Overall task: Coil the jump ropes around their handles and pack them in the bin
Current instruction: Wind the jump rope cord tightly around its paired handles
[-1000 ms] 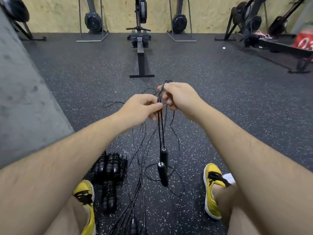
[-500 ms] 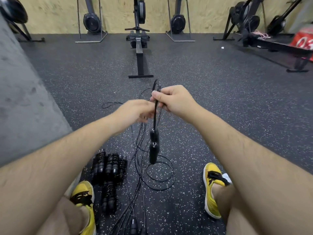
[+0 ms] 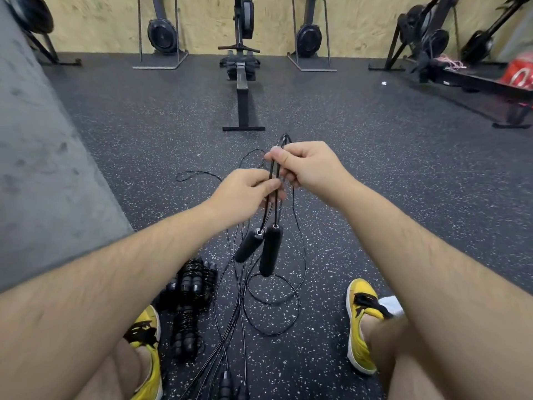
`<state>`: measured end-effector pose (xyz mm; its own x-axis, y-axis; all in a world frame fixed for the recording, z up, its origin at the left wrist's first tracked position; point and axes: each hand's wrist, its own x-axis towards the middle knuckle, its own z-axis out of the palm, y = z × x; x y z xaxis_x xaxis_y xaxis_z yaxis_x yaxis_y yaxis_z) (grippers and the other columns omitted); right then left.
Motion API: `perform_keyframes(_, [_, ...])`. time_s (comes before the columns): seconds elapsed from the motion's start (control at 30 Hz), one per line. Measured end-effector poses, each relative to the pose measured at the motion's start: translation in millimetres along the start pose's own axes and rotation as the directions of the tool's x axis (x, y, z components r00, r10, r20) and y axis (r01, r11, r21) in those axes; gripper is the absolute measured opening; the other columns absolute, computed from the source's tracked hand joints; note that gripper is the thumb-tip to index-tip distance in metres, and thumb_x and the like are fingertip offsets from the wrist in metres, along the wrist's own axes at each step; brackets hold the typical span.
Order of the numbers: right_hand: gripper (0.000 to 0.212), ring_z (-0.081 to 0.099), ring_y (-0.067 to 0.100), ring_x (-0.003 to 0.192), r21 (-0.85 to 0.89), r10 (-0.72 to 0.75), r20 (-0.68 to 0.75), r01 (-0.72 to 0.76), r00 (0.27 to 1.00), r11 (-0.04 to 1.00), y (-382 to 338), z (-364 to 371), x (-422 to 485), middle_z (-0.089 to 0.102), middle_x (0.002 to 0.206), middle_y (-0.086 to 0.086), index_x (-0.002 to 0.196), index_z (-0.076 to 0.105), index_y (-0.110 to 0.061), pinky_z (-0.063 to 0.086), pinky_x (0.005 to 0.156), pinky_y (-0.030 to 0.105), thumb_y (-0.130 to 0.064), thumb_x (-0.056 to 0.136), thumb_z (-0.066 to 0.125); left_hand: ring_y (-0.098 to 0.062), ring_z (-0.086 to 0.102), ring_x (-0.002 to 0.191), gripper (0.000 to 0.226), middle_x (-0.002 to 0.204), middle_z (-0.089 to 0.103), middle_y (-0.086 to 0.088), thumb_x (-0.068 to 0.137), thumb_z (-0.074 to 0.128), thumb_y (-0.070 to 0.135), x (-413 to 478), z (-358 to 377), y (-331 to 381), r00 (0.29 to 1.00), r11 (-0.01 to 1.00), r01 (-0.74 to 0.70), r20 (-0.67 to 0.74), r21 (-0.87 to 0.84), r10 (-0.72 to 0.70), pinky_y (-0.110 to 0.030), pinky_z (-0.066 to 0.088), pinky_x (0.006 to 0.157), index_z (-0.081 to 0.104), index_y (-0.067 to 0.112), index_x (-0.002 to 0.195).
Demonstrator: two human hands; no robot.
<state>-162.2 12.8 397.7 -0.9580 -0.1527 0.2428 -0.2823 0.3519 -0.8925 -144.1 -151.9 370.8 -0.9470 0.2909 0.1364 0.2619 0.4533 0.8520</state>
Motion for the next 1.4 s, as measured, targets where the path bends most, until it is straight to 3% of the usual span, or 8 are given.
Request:
perform_keyframes(0.33, [0.021, 0.053, 0.011, 0.057, 0.141, 0.044, 0.176, -0.069, 0.983, 0.988, -3.2, 3.1, -10.8, 0.062, 0.079, 0.014, 0.104, 0.069, 0.001, 0.049, 0.054, 0.021, -0.018, 0.099, 0.061, -0.024, 0.073, 0.083, 0.019, 0.09, 0.076, -0.012, 0.1, 0.062, 0.016, 4.5, -21.2, 9.0, 0.993, 0.997, -0.068, -0.099, -0.03, 0.065, -0.043, 0.06, 0.085, 0.074, 0.002, 0.094])
perform_keyframes(0.5, [0.028, 0.061, 0.02, 0.064, -0.004, 0.16, 0.316, -0.168, 0.935, 0.986, 7.7, 13.5, -16.9, 0.062, 0.074, 0.009, 0.107, 0.066, 0.004, 0.056, 0.076, 0.04, -0.019, 0.092, 0.071, -0.018, 0.073, 0.076, 0.018, 0.087, 0.076, -0.013, 0.099, 0.061, 0.013, 8.2, -30.7, 9.1, 0.986, 0.981, -0.026, -0.169, -0.194, -0.008, -0.03, 0.06, 0.071, 0.074, 0.004, 0.091])
perform_keyframes(0.63, [0.038, 0.059, 0.015, 0.055, -0.087, 0.148, 0.222, -0.132, 0.964, 0.987, 6.3, 29.0, -17.8, 0.061, 0.065, 0.003, 0.085, 0.065, 0.008, 0.05, 0.068, 0.034, -0.028, 0.088, 0.076, -0.02, 0.073, 0.075, 0.017, 0.089, 0.075, -0.012, 0.101, 0.059, 0.012, 7.8, -31.7, 11.5, 0.988, 0.961, -0.016, -0.15, -0.276, -0.027, -0.023, 0.057, 0.067, 0.072, 0.003, 0.094])
perform_keyframes(0.77, [0.033, 0.051, 0.013, 0.053, -0.079, 0.114, 0.178, -0.101, 0.977, 0.992, -0.8, 28.7, -16.7, 0.057, 0.055, -0.002, 0.067, 0.062, -0.004, 0.041, 0.057, 0.025, -0.024, 0.089, 0.074, -0.022, 0.071, 0.094, 0.022, 0.105, 0.076, -0.008, 0.101, 0.06, 0.023, 8.1, -35.7, 10.4, 0.992, 0.962, -0.05, -0.125, -0.27, 0.017, -0.031, 0.056, 0.088, 0.074, 0.006, 0.104])
perform_keyframes(0.9, [0.023, 0.04, 0.004, 0.045, -0.023, 0.062, 0.11, -0.06, 0.992, 0.998, -12.8, 22.8, -16.3, 0.054, 0.055, 0.0, 0.075, 0.071, -0.004, 0.033, 0.05, 0.018, -0.021, 0.091, 0.072, -0.023, 0.061, 0.104, 0.048, 0.115, 0.072, -0.016, 0.089, 0.066, 0.052, 2.5, -39.1, -4.1, 0.994, 0.965, 0.017, 0.107, -0.261, 0.012, -0.043, 0.042, 0.103, 0.071, 0.011, 0.113])
perform_keyframes(1.03, [0.03, 0.042, 0.018, 0.055, 0.097, 0.087, 0.079, -0.094, 0.993, 0.991, -18.5, 21.0, -13.3, 0.052, 0.062, 0.012, 0.082, 0.072, 0.006, 0.036, 0.052, 0.026, -0.022, 0.089, 0.074, -0.012, 0.061, 0.124, 0.033, 0.125, 0.072, 0.001, 0.089, 0.069, 0.036, -7.4, -27.7, -14.8, 0.957, 0.971, 0.085, 0.289, -0.224, -0.017, -0.034, 0.035, 0.117, 0.069, 0.02, 0.119])
perform_keyframes(1.3, [0.035, 0.043, 0.02, 0.047, 0.151, 0.12, -0.002, -0.118, 0.993, 0.981, -19.2, 24.8, -10.3, 0.052, 0.063, 0.012, 0.073, 0.064, 0.002, 0.038, 0.049, 0.028, -0.027, 0.093, 0.069, -0.02, 0.073, 0.102, 0.033, 0.104, 0.078, -0.008, 0.107, 0.046, 0.03, -7.2, -5.8, -6.8, 0.986, 0.977, 0.08, 0.157, -0.2, -0.048, -0.03, 0.054, 0.095, 0.067, 0.005, 0.11])
perform_keyframes(1.4, [0.011, 0.053, 0.017, 0.057, 0.051, 0.154, -0.06, -0.151, 0.986, 0.987, -17.2, 27.0, -7.6, 0.06, 0.069, 0.0, 0.09, 0.067, -0.011, 0.046, 0.062, 0.031, -0.019, 0.092, 0.06, -0.017, 0.07, 0.086, 0.032, 0.094, 0.078, -0.001, 0.105, 0.049, 0.038, -0.8, -7.3, -6.9, 0.992, 0.973, 0.107, 0.085, -0.205, -0.091, -0.036, 0.055, 0.088, 0.073, 0.022, 0.092])
